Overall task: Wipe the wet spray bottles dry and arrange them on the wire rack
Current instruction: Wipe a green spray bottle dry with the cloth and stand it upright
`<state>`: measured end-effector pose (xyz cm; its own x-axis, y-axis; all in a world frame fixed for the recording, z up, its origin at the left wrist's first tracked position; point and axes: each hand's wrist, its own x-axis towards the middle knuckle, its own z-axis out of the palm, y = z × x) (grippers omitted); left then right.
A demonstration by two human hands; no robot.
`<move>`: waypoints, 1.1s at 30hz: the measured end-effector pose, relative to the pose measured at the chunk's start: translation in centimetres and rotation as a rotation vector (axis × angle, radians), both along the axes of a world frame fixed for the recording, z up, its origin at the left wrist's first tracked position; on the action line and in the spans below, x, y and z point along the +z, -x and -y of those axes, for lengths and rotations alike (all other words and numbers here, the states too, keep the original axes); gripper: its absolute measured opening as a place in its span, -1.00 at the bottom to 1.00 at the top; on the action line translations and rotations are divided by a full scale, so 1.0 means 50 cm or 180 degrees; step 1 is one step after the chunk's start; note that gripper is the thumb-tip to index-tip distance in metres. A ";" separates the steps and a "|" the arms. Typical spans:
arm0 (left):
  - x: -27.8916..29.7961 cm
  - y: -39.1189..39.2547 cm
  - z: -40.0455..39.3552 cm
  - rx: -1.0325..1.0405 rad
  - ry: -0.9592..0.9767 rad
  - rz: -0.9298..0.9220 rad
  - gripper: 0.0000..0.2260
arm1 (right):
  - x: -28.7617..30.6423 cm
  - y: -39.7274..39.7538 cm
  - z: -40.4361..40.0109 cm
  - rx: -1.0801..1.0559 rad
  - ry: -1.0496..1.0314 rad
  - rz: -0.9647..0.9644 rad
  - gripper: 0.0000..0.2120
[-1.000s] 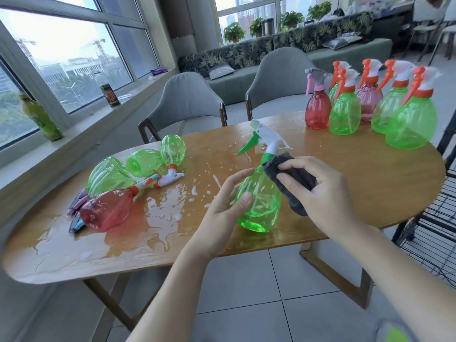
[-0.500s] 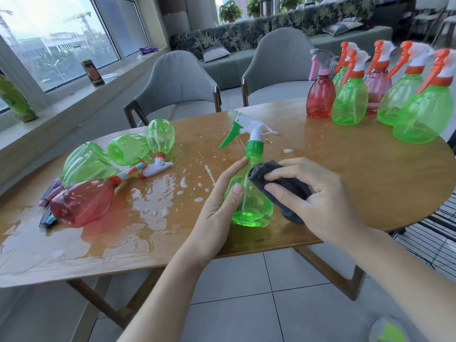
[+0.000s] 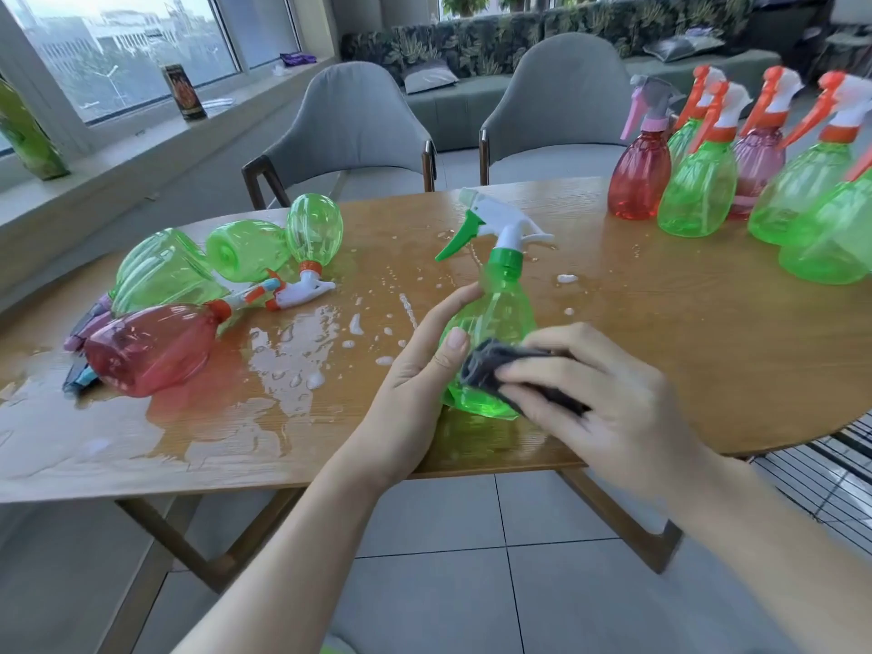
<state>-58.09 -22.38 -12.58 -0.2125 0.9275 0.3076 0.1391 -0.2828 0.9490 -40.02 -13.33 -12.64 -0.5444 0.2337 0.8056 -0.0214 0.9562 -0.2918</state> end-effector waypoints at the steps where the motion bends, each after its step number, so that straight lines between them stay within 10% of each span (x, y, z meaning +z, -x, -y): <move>1: -0.013 0.004 -0.001 0.0014 0.0061 0.0107 -0.64 | 0.006 0.002 -0.008 -0.0232 -0.0066 -0.0175 -0.89; 8: -0.018 0.012 0.003 -0.0140 0.0048 0.0171 -0.65 | 0.022 0.006 -0.042 -0.0339 0.1426 -0.0730 -0.85; 33: 0.003 -0.012 -0.010 -0.0042 0.0313 -0.0426 -0.66 | -0.015 -0.052 0.027 -0.0083 0.0205 0.0110 -0.90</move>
<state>-57.49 -21.87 -12.45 -0.1632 0.9570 0.2400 0.2630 -0.1922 0.9455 -37.44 -14.66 -13.40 -0.5647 0.2989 0.7693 0.0144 0.9356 -0.3528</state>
